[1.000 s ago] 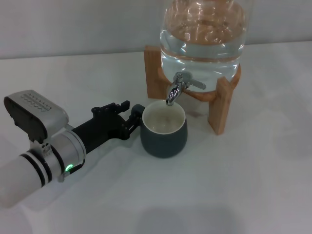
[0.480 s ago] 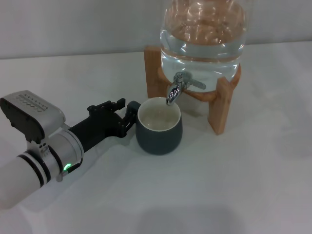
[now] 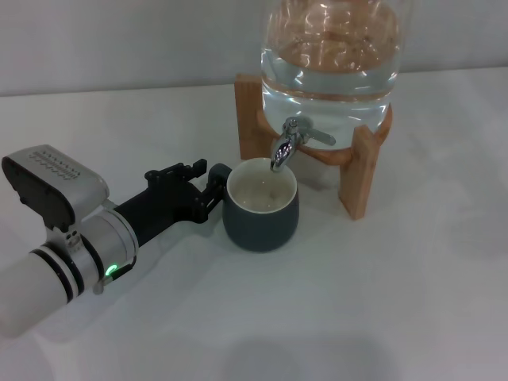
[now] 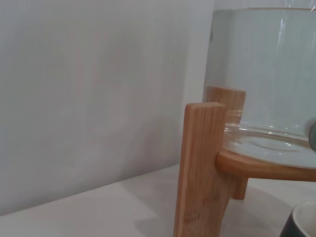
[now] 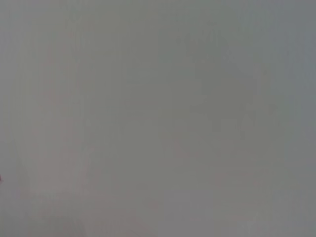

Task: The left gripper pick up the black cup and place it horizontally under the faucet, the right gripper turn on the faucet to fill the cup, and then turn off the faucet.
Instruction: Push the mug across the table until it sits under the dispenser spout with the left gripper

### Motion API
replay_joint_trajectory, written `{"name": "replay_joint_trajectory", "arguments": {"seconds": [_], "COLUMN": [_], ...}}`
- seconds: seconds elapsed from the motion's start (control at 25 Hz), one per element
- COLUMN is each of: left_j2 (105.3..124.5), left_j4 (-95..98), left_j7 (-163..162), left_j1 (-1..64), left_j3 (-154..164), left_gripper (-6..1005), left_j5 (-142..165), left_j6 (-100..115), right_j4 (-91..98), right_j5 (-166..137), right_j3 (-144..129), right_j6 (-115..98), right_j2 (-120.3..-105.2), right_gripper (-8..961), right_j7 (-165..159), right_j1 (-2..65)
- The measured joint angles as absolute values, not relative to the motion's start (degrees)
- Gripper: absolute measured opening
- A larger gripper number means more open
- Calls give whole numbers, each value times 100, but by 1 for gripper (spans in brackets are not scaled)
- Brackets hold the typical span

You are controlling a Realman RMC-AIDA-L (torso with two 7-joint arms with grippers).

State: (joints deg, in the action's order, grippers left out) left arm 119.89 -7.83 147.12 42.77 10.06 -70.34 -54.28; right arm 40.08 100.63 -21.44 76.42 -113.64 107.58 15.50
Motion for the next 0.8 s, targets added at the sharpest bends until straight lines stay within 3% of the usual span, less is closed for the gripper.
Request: {"name": "replay_joint_trajectory", "arguments": {"seconds": [0.8], "left_j2": [11988], "left_j4": [-752], "left_j7": [14730], "left_j1": [4223], "left_j3": [984], "left_gripper": [408], "left_j5": [-7044], "left_j6": [-5420], "right_j4": [4008], "right_j5": [10064], "right_j3": [-2144], "right_j6": [7638], "right_j2": [-11346], "right_gripper": [844], "right_j7": [10757], "right_j1": [1556]}}
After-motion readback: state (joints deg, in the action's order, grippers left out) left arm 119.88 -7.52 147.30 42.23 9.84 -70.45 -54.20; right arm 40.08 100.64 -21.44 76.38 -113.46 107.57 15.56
